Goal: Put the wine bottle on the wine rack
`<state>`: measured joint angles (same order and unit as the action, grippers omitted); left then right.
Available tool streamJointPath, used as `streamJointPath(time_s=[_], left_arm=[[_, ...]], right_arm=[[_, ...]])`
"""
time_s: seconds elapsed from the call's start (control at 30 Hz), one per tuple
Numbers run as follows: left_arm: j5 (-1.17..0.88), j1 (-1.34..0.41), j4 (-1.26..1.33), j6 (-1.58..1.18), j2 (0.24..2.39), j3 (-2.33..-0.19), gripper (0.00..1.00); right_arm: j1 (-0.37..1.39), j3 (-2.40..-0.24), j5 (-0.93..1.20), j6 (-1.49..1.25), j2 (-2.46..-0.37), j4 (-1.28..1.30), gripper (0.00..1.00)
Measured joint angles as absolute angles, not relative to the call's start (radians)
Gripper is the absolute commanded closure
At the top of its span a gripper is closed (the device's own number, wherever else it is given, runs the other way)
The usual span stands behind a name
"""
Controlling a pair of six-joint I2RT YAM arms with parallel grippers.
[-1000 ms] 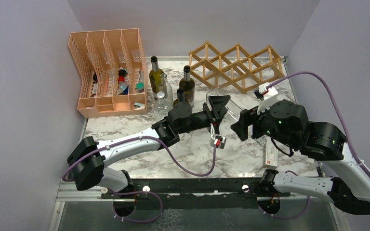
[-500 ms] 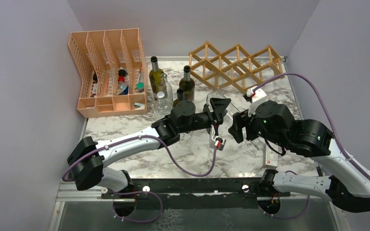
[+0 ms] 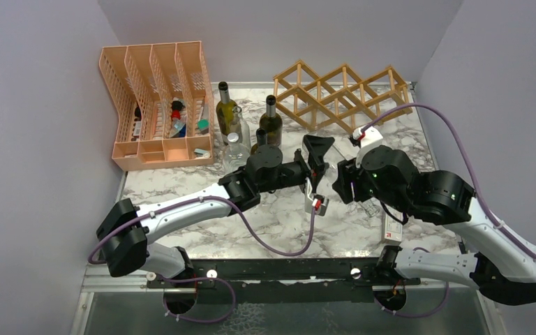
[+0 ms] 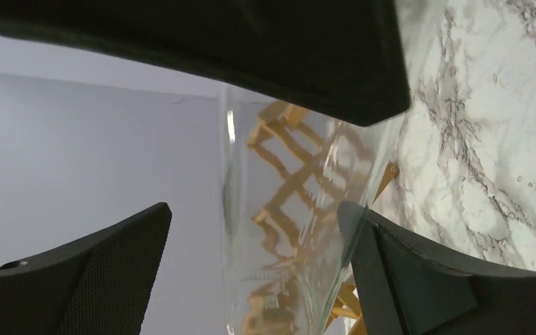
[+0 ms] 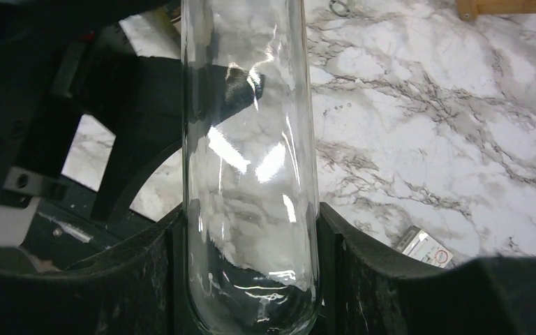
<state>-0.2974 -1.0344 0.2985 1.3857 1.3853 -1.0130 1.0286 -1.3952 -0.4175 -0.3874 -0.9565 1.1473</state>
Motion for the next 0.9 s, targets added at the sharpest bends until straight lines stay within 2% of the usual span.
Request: streamJointPath(time_s=[0.2,0.5,0.7,0.9], left_arm=[[-0.277,-1.035,0.332,1.268,1.348,-1.001,0.01],[-0.224,-1.036,0.428,1.035,1.202,-0.869,0.01],[-0.069,-1.036,0.45,0.79,1.074,-0.839,0.01],[0.209,-1.036,0.474,0.505,0.97,-0.84,0.01]], right_arm=[[1.029,-1.408,-0.548,-0.39,-0.994,1.129,0.99],[1.026,-1.454,-0.72,-0.392,-1.117,1.124,0.99],[0.971,-1.484,-0.712,-0.369,-1.185,1.055,0.99],[0.756,-1.417,-0.587,-0.319,-1.206,0.897,0.99]])
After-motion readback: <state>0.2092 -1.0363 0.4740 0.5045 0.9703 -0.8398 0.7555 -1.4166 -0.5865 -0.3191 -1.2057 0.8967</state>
